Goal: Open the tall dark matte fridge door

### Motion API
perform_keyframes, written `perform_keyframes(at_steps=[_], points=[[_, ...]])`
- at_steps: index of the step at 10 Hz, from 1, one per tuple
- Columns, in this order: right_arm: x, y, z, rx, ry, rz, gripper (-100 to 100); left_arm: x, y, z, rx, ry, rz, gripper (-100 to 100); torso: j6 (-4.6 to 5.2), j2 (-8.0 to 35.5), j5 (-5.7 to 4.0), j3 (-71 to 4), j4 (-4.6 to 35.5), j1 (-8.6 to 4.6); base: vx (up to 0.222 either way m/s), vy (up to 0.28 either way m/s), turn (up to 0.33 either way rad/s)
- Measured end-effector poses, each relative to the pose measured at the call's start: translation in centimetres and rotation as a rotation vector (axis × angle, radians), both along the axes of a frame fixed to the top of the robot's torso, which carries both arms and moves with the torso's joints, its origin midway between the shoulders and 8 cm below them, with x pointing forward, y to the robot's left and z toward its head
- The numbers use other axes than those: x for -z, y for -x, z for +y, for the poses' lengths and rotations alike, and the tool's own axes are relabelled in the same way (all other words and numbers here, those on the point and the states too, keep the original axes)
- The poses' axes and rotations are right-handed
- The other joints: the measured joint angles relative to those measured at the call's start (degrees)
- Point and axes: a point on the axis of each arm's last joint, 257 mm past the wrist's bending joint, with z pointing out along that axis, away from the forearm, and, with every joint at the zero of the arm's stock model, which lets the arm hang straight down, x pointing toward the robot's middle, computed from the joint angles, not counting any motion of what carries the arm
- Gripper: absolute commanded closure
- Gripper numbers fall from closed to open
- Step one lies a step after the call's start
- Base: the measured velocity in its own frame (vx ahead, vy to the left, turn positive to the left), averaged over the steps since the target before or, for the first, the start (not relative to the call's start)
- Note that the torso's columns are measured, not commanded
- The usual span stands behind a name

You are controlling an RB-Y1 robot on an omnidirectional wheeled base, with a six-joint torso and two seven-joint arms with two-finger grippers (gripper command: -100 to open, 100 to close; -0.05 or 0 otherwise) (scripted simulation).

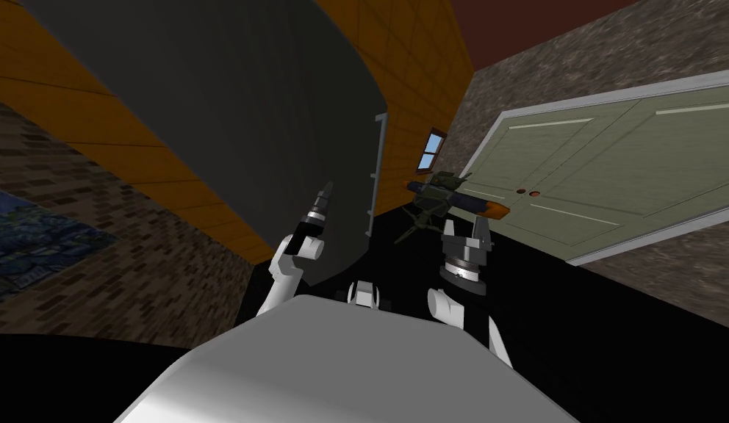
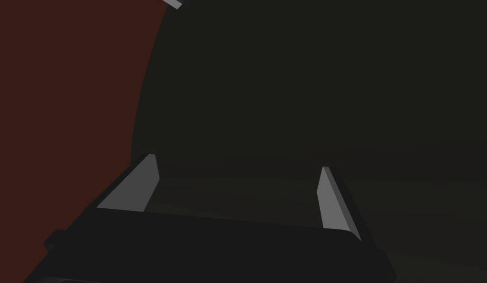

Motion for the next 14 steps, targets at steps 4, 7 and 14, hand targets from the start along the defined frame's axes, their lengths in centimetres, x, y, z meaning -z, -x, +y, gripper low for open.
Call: perform_keyframes(at_steps=[4, 7, 14], points=[[0.0, 0.0, 0.0, 0.000, 0.000, 0.000, 0, -0.3, -1.6, -0.1, -0.028, -0.029, 0.042, -100, 0.00, -0.02, 0.00, -0.02, -0.01, -0.03, 0.044, -0.037, -0.036], [0.0, 0.0, 0.0, 0.000, 0.000, 0.000, 0, -0.7, -2.8, -0.2, -0.048, -0.050, 0.072, -100, 0.02, -0.01, -0.01, 0.00, 0.00, -0.04, 0.037, -0.038, -0.035], [0.0, 0.0, 0.0, 0.000, 0.000, 0.000, 0, -0.5, -5.3, -0.4, -0.092, -0.091, 0.170, -100, 0.00, -0.02, 0.00, -0.02, -0.01, -0.02, 0.045, -0.037, -0.039]])
